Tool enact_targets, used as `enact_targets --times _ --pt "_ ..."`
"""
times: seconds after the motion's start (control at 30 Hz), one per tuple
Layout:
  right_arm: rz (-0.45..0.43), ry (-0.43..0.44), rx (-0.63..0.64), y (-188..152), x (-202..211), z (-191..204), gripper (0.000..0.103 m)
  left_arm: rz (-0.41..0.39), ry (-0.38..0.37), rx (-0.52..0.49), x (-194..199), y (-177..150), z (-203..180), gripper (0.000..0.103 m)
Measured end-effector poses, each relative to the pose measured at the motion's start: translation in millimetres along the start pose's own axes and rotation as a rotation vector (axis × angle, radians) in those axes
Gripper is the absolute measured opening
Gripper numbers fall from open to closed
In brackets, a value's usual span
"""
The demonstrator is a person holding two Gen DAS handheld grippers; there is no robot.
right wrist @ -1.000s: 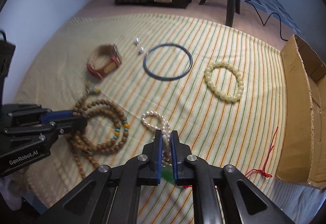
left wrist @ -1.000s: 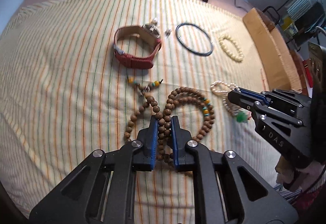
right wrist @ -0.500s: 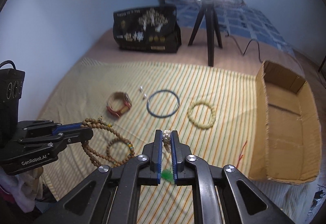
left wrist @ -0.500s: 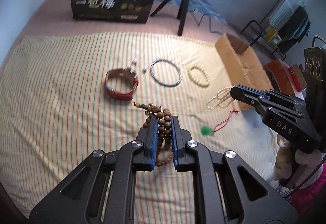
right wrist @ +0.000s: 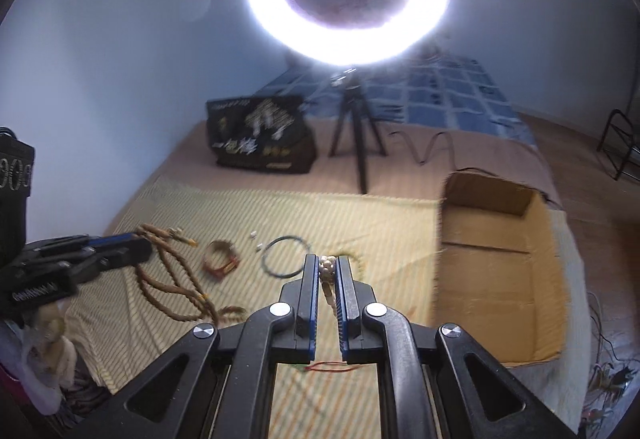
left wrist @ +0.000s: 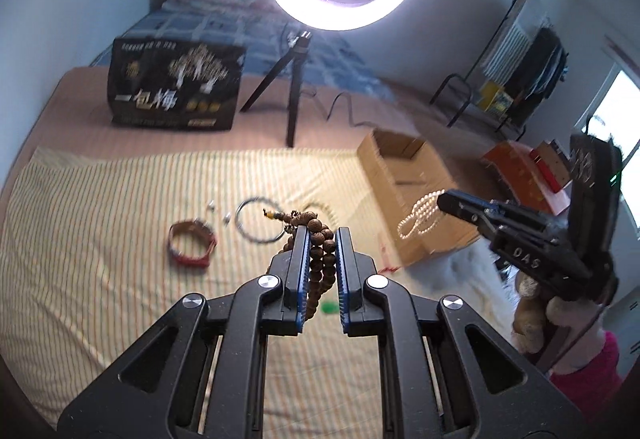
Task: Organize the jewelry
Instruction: 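Carry the beads with the left tool while the right carries the pearls, both releasing into the cardboard box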
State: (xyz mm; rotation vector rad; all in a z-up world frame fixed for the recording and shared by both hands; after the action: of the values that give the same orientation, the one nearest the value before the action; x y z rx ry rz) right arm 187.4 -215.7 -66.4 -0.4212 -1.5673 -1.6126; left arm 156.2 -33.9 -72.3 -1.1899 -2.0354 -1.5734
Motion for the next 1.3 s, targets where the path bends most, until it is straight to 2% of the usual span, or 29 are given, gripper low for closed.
enact_targets --times 0.2,0.37,0.6,0.8,1.07,1.3 --pt "-0.037 -0.073 -0.072 5.8 19.9 -47.1 0.005 -0.053 -0.06 -0.012 7.1 29.7 -27.4 0.01" --pt "-0.039 -0.13 -0.122 3.6 24.9 -83.9 0.005 -0.08 -0.077 -0.064 2.8 49.0 -55.8 0.01" --pt "-0.019 -0.183 -0.161 -3.5 22.4 -117.9 0.005 -0.092 -0.129 -0.146 -23.1 78.7 -111.5 0.01" --pt "-0.001 -0.21 -0.199 -9.7 18.4 -144.2 0.005 -0.088 -0.17 -0.177 -54.9 99.7 -155.8 0.01" --pt "0.03 -0.23 -0.235 -18.2 6.9 -170.0 0.005 -0.03 -0.194 -0.176 -112.9 109.3 -190.3 0.01" --pt "0.075 -0.247 -0.255 -29.9 -7.5 -185.2 0.005 0.039 -0.158 -0.182 -163.5 96.4 -198.9 0.01"
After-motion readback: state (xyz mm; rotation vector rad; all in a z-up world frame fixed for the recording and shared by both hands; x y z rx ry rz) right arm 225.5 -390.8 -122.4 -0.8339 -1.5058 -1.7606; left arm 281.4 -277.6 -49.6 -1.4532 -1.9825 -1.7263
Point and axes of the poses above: each gripper's, at about its wrist camera, not at the fingertips, and x roughly against the way its jaws point, z to its left, y to its top, the point moved 5 cm from there along -x, roughly the way its jaws point, and after that the axes turned 2 degrees about -x, right-handed, at the moved point
